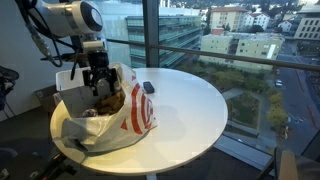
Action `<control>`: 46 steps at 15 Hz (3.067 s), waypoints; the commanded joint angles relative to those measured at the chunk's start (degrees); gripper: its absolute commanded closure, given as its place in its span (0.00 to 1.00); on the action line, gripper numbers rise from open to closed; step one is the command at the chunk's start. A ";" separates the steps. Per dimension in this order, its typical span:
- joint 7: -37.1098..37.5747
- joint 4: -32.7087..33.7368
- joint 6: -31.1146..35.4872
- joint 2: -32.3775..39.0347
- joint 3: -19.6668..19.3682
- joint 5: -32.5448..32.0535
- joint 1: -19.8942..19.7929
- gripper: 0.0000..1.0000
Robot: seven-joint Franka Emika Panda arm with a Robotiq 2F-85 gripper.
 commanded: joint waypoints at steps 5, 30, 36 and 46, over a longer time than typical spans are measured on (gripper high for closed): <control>-1.72 -6.78 -11.54 -8.78 4.07 6.88 0.06 0.00; -9.06 -6.20 -13.82 8.14 1.52 16.48 -0.88 0.87; -11.03 -1.51 -26.34 3.96 0.44 15.46 -1.51 1.00; 6.85 3.55 -38.42 -11.17 2.24 7.51 -1.15 1.00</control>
